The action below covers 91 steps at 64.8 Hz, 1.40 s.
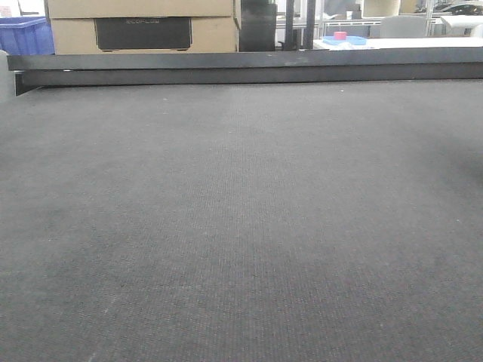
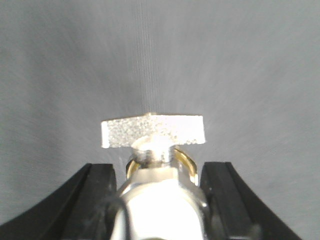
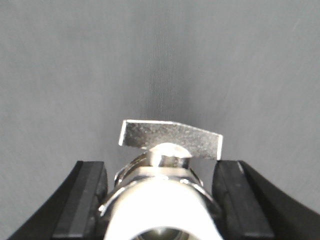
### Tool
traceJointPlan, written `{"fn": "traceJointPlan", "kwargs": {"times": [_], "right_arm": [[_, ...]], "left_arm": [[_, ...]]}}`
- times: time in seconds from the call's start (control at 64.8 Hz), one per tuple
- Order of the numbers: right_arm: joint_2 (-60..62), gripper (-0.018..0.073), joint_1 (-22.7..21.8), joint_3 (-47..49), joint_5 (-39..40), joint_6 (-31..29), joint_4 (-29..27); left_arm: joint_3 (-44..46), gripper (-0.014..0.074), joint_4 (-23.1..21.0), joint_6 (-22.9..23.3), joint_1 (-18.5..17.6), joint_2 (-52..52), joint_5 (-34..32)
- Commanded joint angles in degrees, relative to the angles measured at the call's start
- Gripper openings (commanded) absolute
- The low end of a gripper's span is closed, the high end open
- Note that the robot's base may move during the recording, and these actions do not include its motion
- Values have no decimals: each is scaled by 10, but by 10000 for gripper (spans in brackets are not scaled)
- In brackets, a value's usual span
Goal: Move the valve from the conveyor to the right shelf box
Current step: 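Lift both held valves up off the conveyor belt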
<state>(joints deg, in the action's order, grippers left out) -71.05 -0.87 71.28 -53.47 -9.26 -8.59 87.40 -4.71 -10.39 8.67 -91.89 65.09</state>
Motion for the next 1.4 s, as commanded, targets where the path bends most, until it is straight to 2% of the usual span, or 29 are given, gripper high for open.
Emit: {"fn": "traceJointPlan", "kwargs": {"times": [0.0, 0.262, 0.509, 1.389], "right_arm": [[21, -157, 0, 31, 18, -3, -7], [52, -157, 0, 100, 13, -3, -13], [91, -157, 0, 128, 16, -3, -33], [107, -162, 0, 133, 21, -3, -37]], "left_arm": [[8, -111, -9, 4, 3, 61, -22], [8, -111, -17, 4, 3, 211, -66], [8, -111, -17, 4, 3, 302, -91], [8, -111, -17, 4, 3, 310, -92]]}}
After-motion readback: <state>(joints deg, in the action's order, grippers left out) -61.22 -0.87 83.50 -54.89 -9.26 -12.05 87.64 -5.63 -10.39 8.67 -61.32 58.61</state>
